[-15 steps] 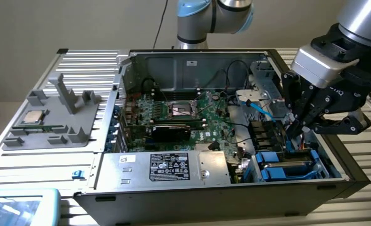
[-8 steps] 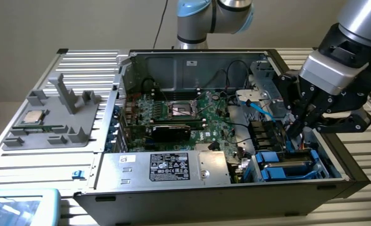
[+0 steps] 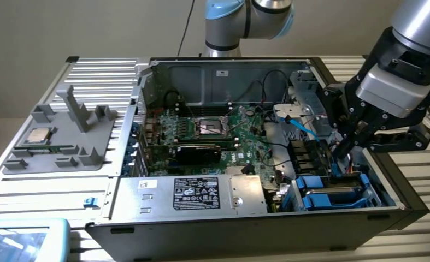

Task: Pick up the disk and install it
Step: 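Insert the second disk wire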

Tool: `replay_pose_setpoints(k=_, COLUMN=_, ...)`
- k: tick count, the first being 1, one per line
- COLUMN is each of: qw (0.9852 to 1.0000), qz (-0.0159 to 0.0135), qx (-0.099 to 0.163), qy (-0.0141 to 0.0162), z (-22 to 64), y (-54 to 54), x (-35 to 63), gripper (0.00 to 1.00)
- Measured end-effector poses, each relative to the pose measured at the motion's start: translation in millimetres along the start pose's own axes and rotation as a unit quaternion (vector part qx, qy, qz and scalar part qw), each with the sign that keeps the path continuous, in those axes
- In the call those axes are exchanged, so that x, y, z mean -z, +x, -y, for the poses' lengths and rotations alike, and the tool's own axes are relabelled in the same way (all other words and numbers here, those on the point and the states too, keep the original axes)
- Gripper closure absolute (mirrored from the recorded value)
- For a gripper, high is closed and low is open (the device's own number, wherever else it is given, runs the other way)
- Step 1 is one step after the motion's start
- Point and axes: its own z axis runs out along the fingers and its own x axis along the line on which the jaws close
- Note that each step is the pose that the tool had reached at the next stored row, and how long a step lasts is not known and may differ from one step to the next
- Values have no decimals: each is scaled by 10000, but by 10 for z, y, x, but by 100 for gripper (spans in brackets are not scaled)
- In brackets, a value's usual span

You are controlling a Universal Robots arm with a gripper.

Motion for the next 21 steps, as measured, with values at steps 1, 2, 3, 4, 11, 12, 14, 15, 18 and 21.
replay_pose_setpoints(k=1, qw=10000, qz=13, qx=65, qy=8, z=0, y=0, x=1, gripper=89)
replay_pose_setpoints(k=2, qw=9999, qz=29, qx=134, qy=18, z=-1, y=-1, x=2, gripper=89)
replay_pose_setpoints(k=3, qw=9998, qz=45, qx=199, qy=31, z=0, y=-1, x=2, gripper=89)
replay_pose_setpoints(k=4, qw=9996, qz=59, qx=266, qy=42, z=0, y=-1, x=2, gripper=89)
replay_pose_setpoints(k=11, qw=9966, qz=132, qx=805, qy=110, z=0, y=0, x=2, gripper=89)
replay_pose_setpoints(k=12, qw=9959, qz=133, qx=888, qy=118, z=1, y=0, x=2, gripper=89)
replay_pose_setpoints(k=14, qw=9941, qz=125, qx=1066, qy=127, z=1, y=0, x=2, gripper=89)
replay_pose_setpoints(k=15, qw=9931, qz=119, qx=1159, qy=132, z=0, y=0, x=1, gripper=89)
replay_pose_setpoints(k=18, qw=9896, qz=109, qx=1428, qy=136, z=0, y=0, x=1, gripper=89)
replay_pose_setpoints(k=21, qw=9854, qz=105, qx=1697, qy=133, z=0, y=0, x=2, gripper=89)
